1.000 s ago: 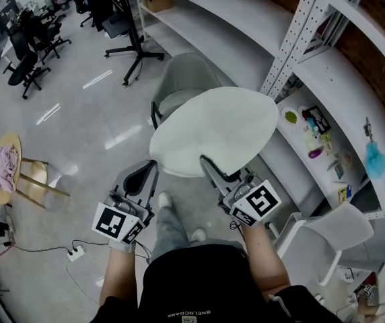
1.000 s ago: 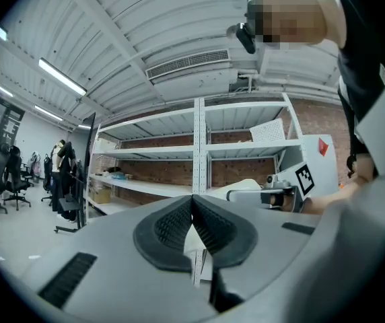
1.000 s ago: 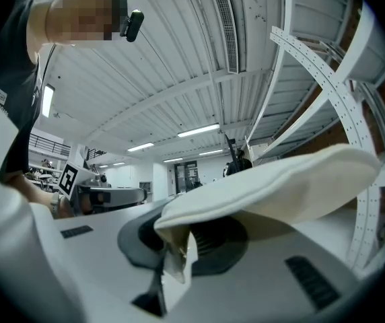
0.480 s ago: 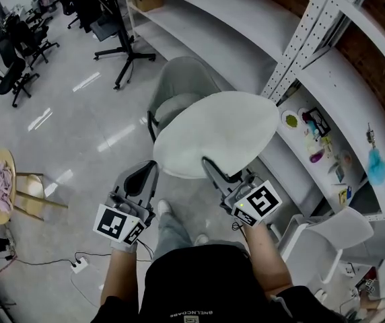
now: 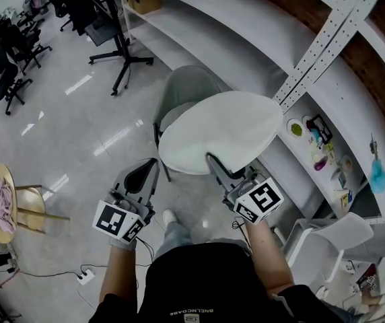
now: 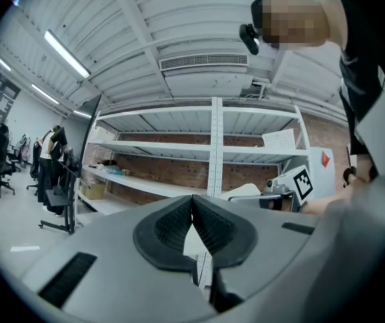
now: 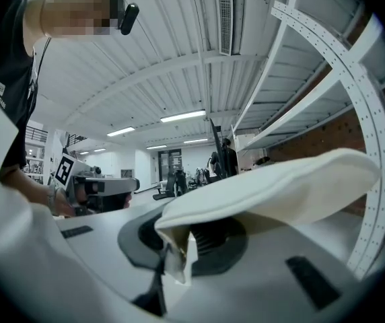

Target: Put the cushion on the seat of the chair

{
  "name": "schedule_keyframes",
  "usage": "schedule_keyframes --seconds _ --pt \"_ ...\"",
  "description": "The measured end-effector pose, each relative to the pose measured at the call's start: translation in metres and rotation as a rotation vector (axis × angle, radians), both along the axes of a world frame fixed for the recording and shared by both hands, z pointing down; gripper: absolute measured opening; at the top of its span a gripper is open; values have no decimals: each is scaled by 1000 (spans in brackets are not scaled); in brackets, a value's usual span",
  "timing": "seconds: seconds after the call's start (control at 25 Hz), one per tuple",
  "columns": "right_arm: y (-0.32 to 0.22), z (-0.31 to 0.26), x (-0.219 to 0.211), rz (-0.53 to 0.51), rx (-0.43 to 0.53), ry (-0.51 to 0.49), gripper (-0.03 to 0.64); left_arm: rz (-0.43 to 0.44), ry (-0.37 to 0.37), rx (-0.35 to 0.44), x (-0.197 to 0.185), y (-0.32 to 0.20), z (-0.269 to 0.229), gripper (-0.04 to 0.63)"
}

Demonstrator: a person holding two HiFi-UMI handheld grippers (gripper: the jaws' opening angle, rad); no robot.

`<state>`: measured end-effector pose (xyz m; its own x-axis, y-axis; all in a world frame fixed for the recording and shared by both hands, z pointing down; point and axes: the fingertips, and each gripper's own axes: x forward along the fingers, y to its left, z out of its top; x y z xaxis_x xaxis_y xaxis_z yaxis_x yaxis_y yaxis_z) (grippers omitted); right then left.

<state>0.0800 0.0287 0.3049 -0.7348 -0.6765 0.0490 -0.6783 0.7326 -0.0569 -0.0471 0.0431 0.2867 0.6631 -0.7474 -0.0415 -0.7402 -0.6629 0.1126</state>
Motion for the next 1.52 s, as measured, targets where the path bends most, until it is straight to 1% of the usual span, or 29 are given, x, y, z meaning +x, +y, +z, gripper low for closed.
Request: schedule_keyframes --seconds 0.4,0.6,0.8,1.04,1.28,1.52 --pt "-58 -3 -63 20 9 50 41 35 29 4 -62 -61 4 12" --pt "-72 2 -87 23 1 71 41 46 33 -8 -88 -77 11 12" --pt "-83 12 -102 25 -24 92 41 52 47 -28 -103 -85 20 12" --pt "-89 23 -106 23 -44 108 41 58 49 -35 -106 -87 26 12" --pt "-97 34 -99 4 -57 113 41 50 40 -54 -96 -92 35 12" --pt "-113 49 -92 -35 -76 124 41 13 39 -87 -84 -107 46 13"
